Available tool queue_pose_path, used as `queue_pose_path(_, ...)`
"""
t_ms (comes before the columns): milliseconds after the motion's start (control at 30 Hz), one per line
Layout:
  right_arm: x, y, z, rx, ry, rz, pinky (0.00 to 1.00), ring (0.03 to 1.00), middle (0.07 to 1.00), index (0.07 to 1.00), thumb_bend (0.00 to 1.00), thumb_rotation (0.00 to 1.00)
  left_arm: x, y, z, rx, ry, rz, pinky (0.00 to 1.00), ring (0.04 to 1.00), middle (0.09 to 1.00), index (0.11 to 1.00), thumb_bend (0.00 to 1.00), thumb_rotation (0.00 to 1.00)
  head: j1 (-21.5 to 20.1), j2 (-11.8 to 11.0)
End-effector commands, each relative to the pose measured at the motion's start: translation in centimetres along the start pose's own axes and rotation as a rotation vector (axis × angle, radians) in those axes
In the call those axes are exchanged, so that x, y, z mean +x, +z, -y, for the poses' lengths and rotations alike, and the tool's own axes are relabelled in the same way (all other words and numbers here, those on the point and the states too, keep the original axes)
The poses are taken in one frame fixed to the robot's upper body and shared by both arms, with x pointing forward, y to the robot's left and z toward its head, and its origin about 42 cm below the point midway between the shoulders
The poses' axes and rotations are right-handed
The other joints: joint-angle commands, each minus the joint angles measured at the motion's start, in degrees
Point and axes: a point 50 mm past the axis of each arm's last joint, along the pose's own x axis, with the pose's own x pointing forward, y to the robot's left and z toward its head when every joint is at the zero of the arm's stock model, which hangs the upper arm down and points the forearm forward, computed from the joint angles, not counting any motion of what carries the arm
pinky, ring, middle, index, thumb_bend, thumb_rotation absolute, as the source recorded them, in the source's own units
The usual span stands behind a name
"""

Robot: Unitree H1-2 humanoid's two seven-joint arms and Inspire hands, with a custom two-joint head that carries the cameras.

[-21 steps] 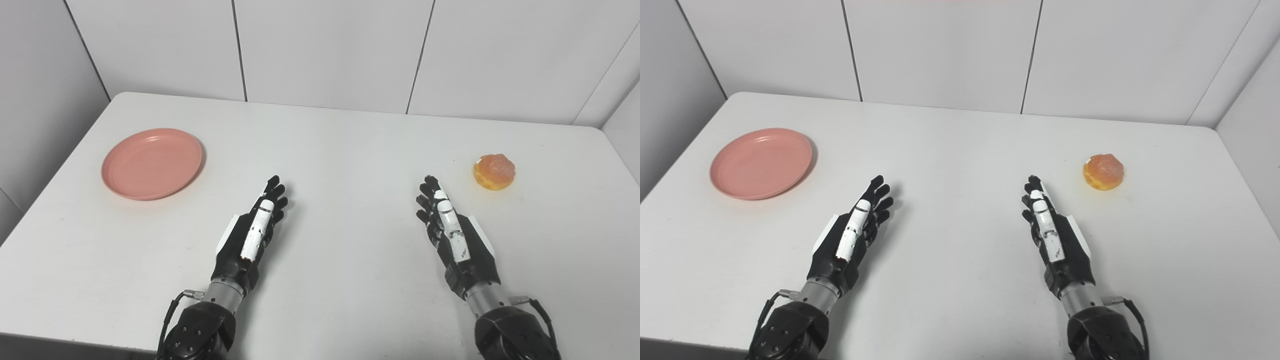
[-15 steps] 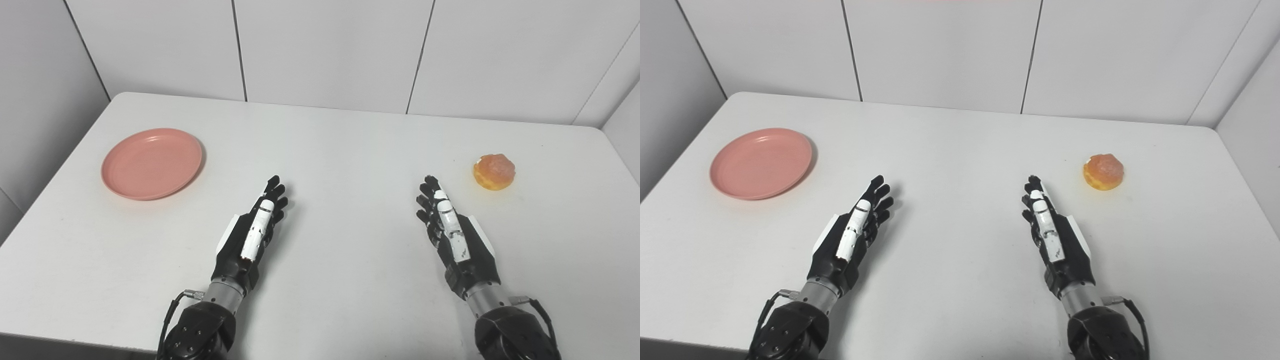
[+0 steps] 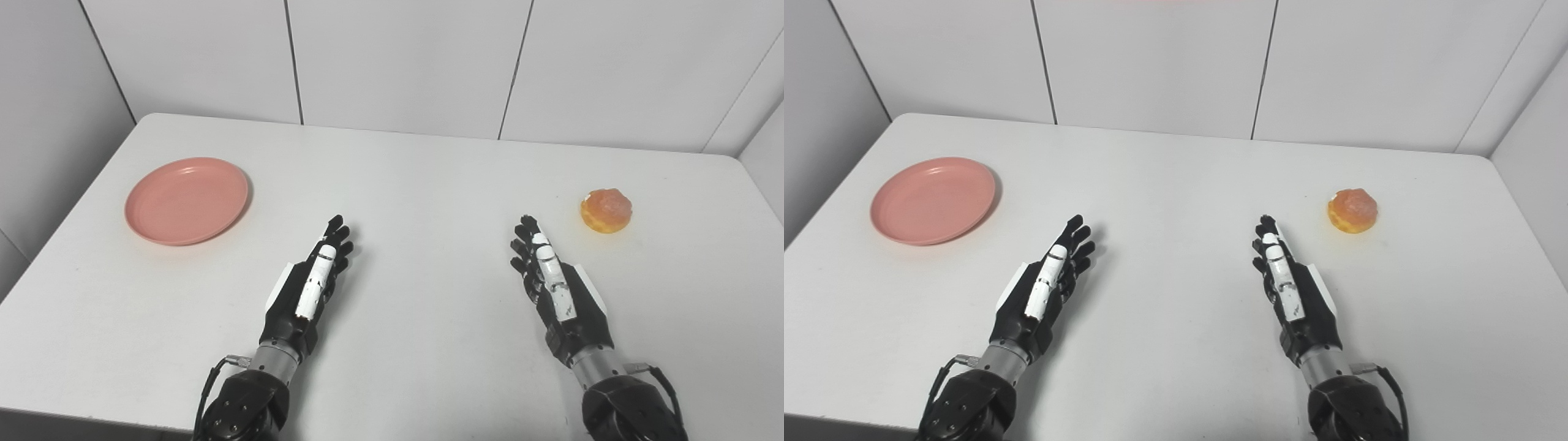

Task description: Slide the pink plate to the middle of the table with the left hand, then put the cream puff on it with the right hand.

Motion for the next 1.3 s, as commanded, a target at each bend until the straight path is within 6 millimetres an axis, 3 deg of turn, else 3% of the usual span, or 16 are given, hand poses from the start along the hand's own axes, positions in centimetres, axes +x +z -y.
queue_pose_path(0,0.5,1.4,-0.3,0.005,0.020,0.064,1.00,1.000,1.000,1.000,0.27,1.00,-0.2,0.7,-0.2,0.020,-0.004,0.061,1.00,0.977,0.993,0.984,0.49,1.00,0.10,0.02)
queue_pose_path(333,0.6,1.1,-0.1,0.007,0.024,0.068,1.00,1.000,1.000,1.000,0.26,1.00,-0.1,0.5,0.1,0.019,-0.007,0.063,1.00,0.978,0.994,0.986,0.49,1.00,1.76,-1.06)
queue_pose_path(600,0.3,0.5,0.9,0.002,0.016,0.061,1.00,1.000,1.000,1.000,0.21,1.00,0.4,-0.5,1.5,0.031,-0.012,0.062,1.00,0.979,0.994,0.989,0.49,1.00,10.83,-6.18)
queue_pose_path(900,0.0,-0.3,2.1,-0.009,0.033,0.068,1.00,1.000,1.000,1.000,0.19,1.00,1.0,-1.5,3.3,0.029,-0.004,0.062,0.97,0.961,0.980,0.976,0.48,1.00,17.29,-11.00)
queue_pose_path(1267,0.0,-0.3,2.1,0.013,0.037,0.084,1.00,1.000,1.000,1.000,0.14,1.00,1.3,-2.0,4.2,0.051,0.003,0.043,0.94,0.956,0.974,0.970,0.45,1.00,19.95,-12.68)
